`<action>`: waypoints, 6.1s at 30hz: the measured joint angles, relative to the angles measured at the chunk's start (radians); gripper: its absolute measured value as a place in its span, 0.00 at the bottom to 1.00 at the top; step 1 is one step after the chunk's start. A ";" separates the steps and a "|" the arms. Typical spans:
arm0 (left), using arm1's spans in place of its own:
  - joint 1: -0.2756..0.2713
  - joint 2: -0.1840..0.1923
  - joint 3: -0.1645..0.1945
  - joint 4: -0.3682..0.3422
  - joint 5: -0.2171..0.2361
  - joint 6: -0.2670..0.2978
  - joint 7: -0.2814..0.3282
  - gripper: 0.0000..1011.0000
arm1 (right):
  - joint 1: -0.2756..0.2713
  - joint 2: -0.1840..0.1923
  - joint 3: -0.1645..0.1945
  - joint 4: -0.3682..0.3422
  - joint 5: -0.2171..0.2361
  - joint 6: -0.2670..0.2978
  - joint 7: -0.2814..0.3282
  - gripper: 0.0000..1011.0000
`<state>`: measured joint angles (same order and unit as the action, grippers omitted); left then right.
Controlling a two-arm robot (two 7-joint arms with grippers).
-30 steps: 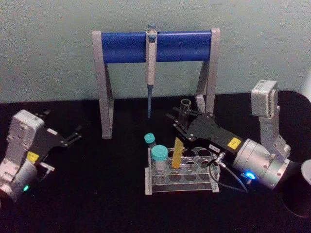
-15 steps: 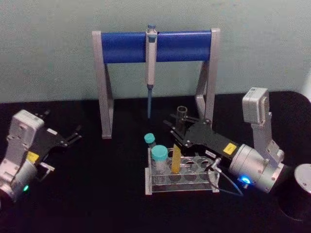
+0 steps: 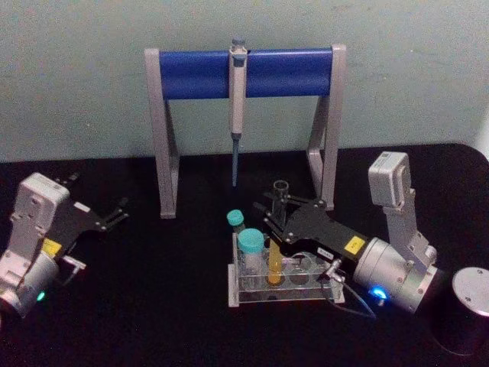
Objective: Pick up the test tube from the test tube rack, shake it, then place it back into the test tube rack.
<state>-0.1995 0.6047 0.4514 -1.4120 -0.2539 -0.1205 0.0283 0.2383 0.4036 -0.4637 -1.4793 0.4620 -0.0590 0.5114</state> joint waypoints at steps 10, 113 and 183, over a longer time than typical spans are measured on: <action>0.000 0.000 0.000 0.000 0.000 0.000 0.000 0.99 | -0.002 -0.013 -0.003 0.026 -0.016 -0.010 0.002 0.23; 0.000 0.000 0.000 0.000 0.000 0.000 0.000 0.99 | -0.202 -0.009 0.258 -0.157 -0.176 -0.102 -0.323 0.99; 0.000 0.000 0.000 0.000 0.000 0.000 0.000 0.99 | -0.207 -0.131 0.273 0.102 -0.310 -0.042 -0.406 0.99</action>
<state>-0.1995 0.6047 0.4514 -1.4120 -0.2539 -0.1205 0.0283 0.0312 0.2722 -0.1905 -1.3772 0.1515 -0.1013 0.1058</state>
